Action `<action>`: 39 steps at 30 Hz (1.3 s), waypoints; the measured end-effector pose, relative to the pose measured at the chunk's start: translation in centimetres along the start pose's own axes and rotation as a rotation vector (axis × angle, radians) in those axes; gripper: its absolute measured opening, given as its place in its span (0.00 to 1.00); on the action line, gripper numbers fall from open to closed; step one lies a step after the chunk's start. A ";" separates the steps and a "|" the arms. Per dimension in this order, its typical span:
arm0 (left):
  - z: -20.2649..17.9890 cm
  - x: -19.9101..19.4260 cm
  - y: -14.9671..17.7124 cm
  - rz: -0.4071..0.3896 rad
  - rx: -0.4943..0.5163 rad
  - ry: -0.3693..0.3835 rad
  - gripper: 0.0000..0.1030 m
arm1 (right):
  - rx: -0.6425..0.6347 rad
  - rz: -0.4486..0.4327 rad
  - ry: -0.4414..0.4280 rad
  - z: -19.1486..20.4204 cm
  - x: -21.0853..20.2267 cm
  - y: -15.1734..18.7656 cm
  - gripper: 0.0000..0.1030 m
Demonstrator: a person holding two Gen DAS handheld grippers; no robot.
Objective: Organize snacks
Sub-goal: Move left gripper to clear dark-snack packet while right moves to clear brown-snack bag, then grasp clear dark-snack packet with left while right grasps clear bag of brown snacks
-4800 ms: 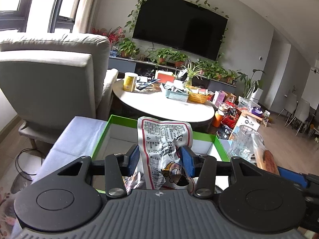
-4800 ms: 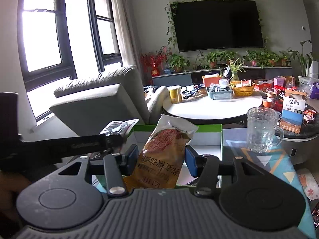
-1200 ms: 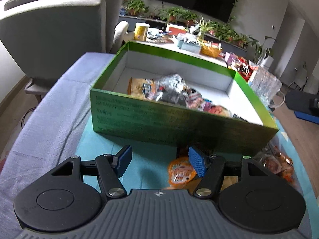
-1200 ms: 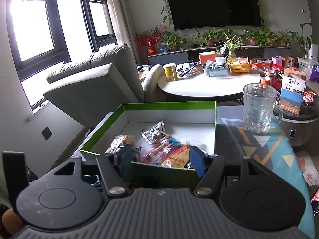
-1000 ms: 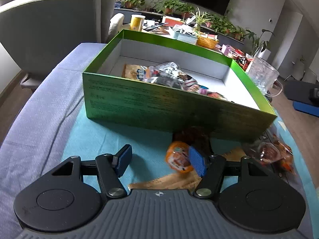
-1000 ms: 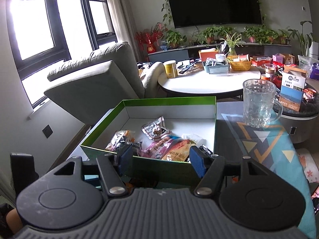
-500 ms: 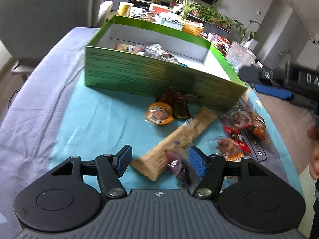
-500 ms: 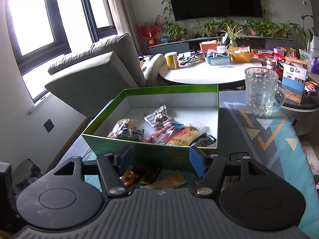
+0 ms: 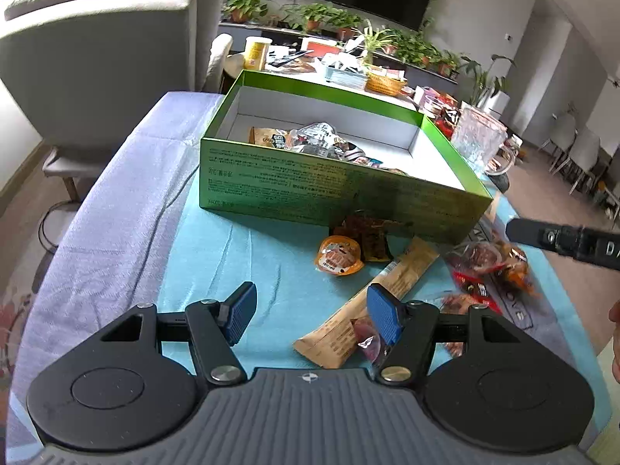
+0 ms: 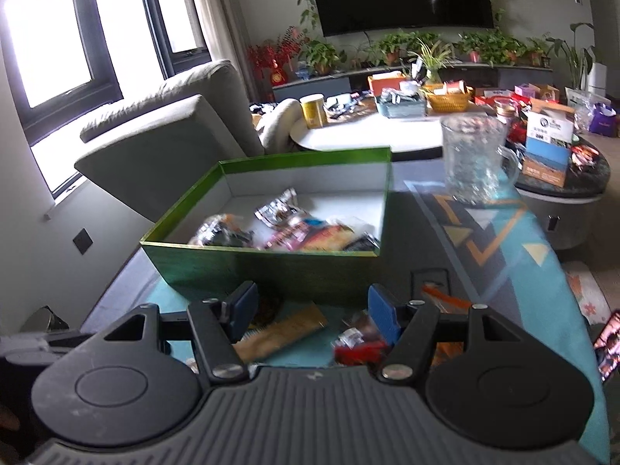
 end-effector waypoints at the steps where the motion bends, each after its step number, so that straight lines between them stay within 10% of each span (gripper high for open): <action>1: -0.1 0.0 0.1 -0.002 0.017 0.003 0.59 | -0.004 0.010 0.003 -0.2 0.0 0.3 0.48; 28: -4.0 -0.4 1.4 0.042 0.135 0.112 0.59 | -0.009 0.172 -0.043 0.5 1.0 4.1 0.48; 39: -6.9 2.2 2.5 0.070 0.255 0.040 0.59 | 0.061 0.149 0.001 -1.7 0.0 3.5 0.48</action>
Point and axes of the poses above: each gripper's, at about its wrist camera, not at the fingertips, and x roughly the way its jaws point, z to its left, y to its underside, the point moved 2 cm from there along x, roughly the way its jaws point, and after that the axes turned 5 degrees about x, right-handed, at the moved point
